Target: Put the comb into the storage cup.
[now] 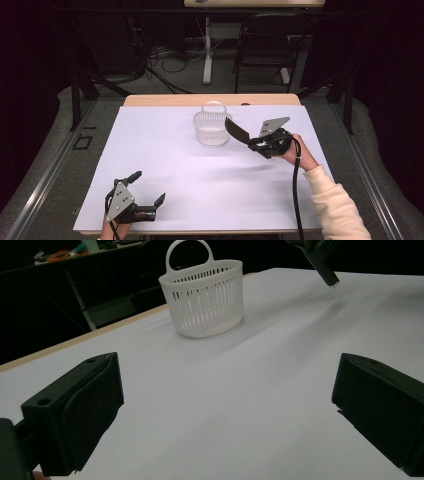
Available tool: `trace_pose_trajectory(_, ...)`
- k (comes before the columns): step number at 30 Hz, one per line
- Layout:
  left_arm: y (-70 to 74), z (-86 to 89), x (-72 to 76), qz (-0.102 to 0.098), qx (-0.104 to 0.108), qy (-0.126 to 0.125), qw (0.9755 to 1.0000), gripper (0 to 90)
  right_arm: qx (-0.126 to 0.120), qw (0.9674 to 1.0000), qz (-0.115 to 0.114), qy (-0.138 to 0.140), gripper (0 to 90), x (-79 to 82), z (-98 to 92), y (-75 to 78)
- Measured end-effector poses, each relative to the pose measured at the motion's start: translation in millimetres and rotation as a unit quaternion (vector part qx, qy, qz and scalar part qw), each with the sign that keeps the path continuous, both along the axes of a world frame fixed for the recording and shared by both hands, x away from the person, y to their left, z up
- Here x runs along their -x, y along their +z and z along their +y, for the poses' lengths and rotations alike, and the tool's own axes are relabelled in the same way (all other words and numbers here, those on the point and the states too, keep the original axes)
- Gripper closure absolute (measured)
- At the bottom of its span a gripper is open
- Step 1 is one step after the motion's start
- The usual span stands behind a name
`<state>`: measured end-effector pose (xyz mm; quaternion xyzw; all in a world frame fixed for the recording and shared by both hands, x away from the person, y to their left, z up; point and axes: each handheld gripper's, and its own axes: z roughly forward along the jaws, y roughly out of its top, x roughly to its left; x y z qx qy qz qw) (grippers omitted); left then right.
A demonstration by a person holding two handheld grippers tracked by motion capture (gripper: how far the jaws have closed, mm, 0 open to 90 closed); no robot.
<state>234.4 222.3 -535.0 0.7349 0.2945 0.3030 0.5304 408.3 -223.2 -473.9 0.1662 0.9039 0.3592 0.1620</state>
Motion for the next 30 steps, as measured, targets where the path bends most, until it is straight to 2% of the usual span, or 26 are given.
trace_pose_trajectory(7,0.0,-0.3,0.0,0.0,0.001,0.0,1.0,0.0,-0.015,0.9995,-0.007,-0.028,71.6,1.0,2.4,2.4)
trace_pose_trajectory(18,-0.1,-0.1,0.0,-0.001,0.001,0.002,1.0,0.1,-0.043,0.9968,-0.016,-0.066,71.6,0.6,2.7,6.6)
trace_pose_trajectory(24,-0.7,-0.4,-0.3,0.001,-0.002,0.002,1.0,0.0,-0.052,0.9949,-0.025,-0.083,71.6,0.7,5.2,9.4)
trace_pose_trajectory(30,-1.2,-0.4,-1.3,0.002,-0.002,0.004,1.0,0.1,-0.05,0.9938,-0.029,-0.095,71.6,-0.9,8.1,9.5)
